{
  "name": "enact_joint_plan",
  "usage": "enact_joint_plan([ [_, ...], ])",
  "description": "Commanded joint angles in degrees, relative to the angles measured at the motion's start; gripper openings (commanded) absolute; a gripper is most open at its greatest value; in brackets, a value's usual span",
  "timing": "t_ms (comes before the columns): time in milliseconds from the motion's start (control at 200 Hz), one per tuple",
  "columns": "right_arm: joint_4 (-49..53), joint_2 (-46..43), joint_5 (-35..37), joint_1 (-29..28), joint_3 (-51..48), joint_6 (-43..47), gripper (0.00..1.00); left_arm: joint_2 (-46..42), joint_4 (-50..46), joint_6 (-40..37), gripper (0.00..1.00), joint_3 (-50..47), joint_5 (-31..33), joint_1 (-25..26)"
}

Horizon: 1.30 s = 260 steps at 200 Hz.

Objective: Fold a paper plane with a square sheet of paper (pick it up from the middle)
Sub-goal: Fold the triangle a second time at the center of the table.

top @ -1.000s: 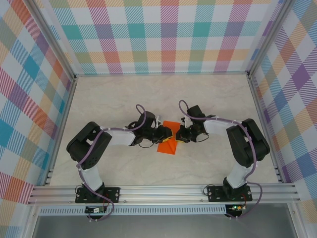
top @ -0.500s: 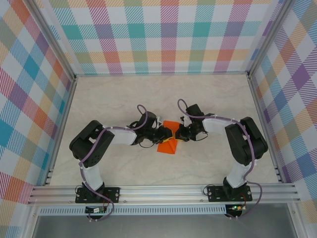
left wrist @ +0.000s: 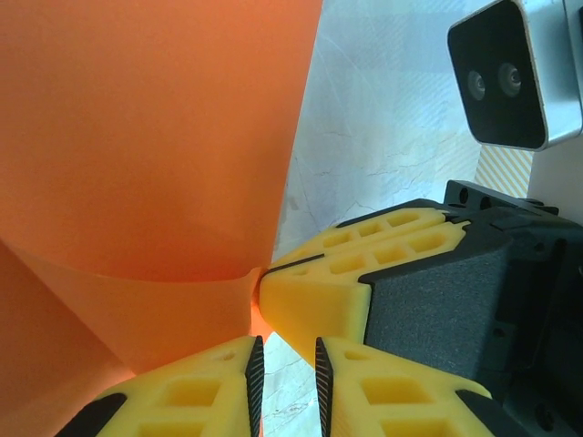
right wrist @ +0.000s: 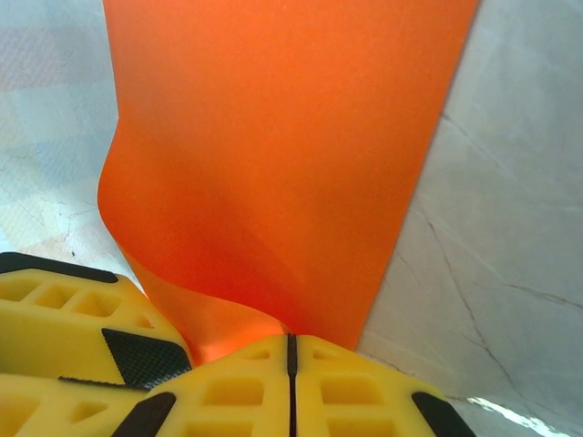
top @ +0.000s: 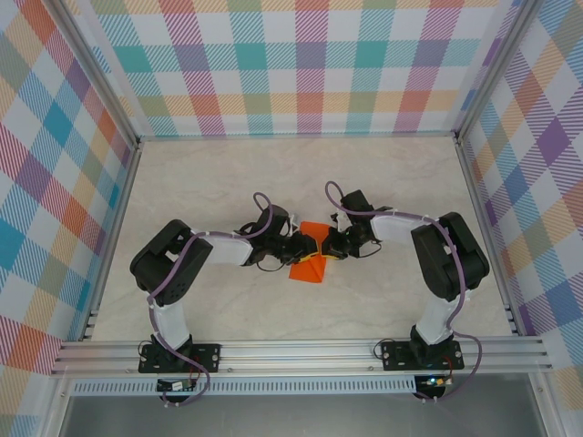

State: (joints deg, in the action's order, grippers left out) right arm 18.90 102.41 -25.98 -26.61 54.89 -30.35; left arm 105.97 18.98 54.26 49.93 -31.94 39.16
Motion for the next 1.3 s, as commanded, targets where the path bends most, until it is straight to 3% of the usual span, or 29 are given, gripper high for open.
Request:
enact_joint_plan([
  [0, 0.8, 0.8, -0.4, -0.1, 1.7, 1.7, 0.07, 1.1, -1.7, -1.4, 0.24, 1.5, 0.2, 0.4],
  [1295, 0.9, 2.2, -1.8, 0.0, 2.6, 2.7, 0.08, -0.6, 0.3, -1.7, 0.23, -0.5, 0.0, 0.5],
])
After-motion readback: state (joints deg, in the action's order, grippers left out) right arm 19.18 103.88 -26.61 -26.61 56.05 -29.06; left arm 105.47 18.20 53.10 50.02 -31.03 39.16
